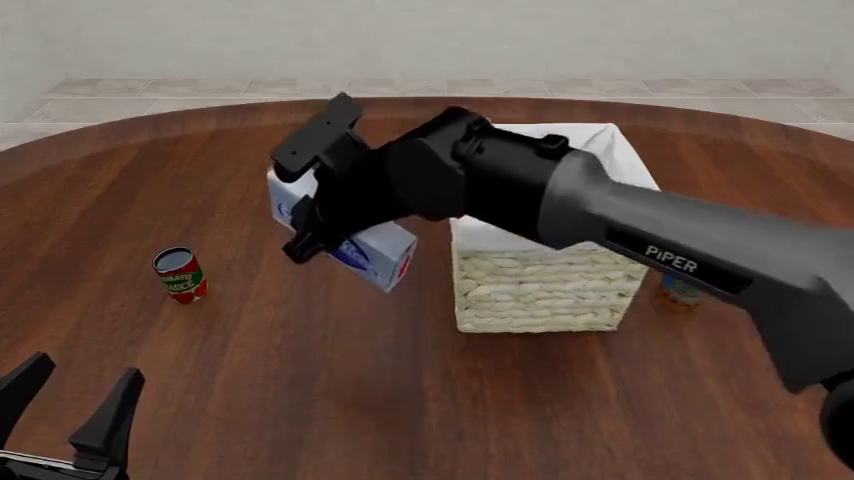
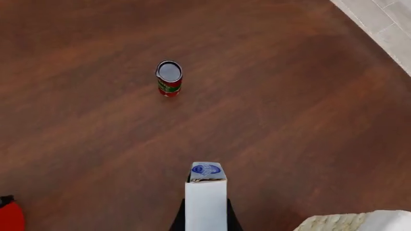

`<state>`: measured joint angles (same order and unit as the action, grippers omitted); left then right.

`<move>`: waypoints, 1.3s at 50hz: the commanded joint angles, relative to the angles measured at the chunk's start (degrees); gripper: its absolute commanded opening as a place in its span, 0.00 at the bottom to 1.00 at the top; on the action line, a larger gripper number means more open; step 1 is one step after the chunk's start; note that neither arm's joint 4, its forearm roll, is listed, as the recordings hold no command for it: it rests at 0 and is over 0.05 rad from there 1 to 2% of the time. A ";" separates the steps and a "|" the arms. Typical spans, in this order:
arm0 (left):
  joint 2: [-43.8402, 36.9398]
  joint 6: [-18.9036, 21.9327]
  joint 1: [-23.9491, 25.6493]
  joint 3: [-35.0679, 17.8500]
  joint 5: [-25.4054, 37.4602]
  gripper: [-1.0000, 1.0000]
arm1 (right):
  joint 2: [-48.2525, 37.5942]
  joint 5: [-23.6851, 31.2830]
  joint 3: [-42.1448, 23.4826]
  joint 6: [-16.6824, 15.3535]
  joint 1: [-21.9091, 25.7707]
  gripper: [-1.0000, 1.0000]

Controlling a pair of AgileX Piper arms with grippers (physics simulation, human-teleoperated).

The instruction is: Pick up the cream cheese box, and put it in the basket.

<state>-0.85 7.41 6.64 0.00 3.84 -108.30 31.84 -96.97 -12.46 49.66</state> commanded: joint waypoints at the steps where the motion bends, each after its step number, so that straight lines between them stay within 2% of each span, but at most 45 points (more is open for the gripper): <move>1: 0.03 0.55 0.26 0.00 0.00 1.00 | 5.56 3.88 -6.74 -0.29 -0.55 0.00; 5: 0.00 0.35 0.19 0.00 0.00 1.00 | 5.94 6.44 -10.64 -1.66 -1.98 0.00; 10: -0.02 0.17 0.26 0.00 -0.01 1.00 | 7.37 8.58 -14.82 -0.33 -4.03 0.00; 13: -0.12 0.23 0.43 0.00 -0.04 1.00 | 7.00 11.08 -17.56 -1.55 -4.62 0.00; 14: -0.16 0.33 0.60 0.00 -0.05 1.00 | 7.33 12.91 -21.18 -0.80 -5.41 0.00; 16: -0.19 0.30 0.62 0.00 -0.06 1.00 | 7.10 14.04 -22.85 -0.32 -5.64 0.00; 20: -0.30 0.33 0.59 0.00 -0.09 1.00 | 6.20 19.01 -30.24 -2.56 -9.16 0.00; 22: -0.32 0.24 0.51 0.00 -0.10 1.00 | 6.28 20.60 -32.31 -2.41 -10.35 0.00; 34: -0.55 0.36 0.22 0.00 -0.17 1.00 | 7.77 24.73 -31.11 -5.74 -17.25 0.00; 39: -0.61 0.17 -0.13 0.00 -0.19 1.00 | 9.66 23.97 -27.51 -6.56 -19.37 0.00; 40: -0.67 0.25 0.02 0.00 -0.22 1.00 | 10.41 23.44 -24.56 -6.97 -20.99 0.00; 46: -0.75 0.49 0.17 0.00 -0.26 1.00 | 13.90 18.86 -16.28 -7.09 -23.12 0.00; 49: -0.95 0.63 0.09 0.00 -0.36 1.00 | 15.73 16.64 -10.61 -7.22 -22.63 0.00; 50: -1.00 0.58 0.03 0.00 -0.38 1.00 | 16.16 15.70 -8.68 -8.52 -23.35 0.00; 52: -1.08 0.72 0.01 0.00 -0.42 1.00 | 16.38 14.84 -5.94 -8.96 -24.40 0.00; 54: -1.14 0.76 0.02 0.00 -0.45 1.00 | 16.38 13.69 -5.82 -9.32 -25.91 0.00; 55: -1.17 0.72 -0.01 0.00 -0.47 1.00 | 16.21 13.88 -5.84 -8.14 -26.21 0.00; 57: -1.24 0.71 -0.07 0.00 -0.51 1.00 | 17.04 13.23 -3.89 -8.66 -26.11 0.00; 60: -1.35 0.81 -0.16 0.00 -0.57 1.00 | 17.25 12.66 -0.65 -7.71 -26.64 0.00; 65: -1.65 0.92 -0.11 0.00 -0.74 1.00 | 17.61 9.67 4.63 -9.63 -28.55 0.00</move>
<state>-2.08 8.13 6.59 0.00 3.33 -92.55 45.81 -101.47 -21.46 24.30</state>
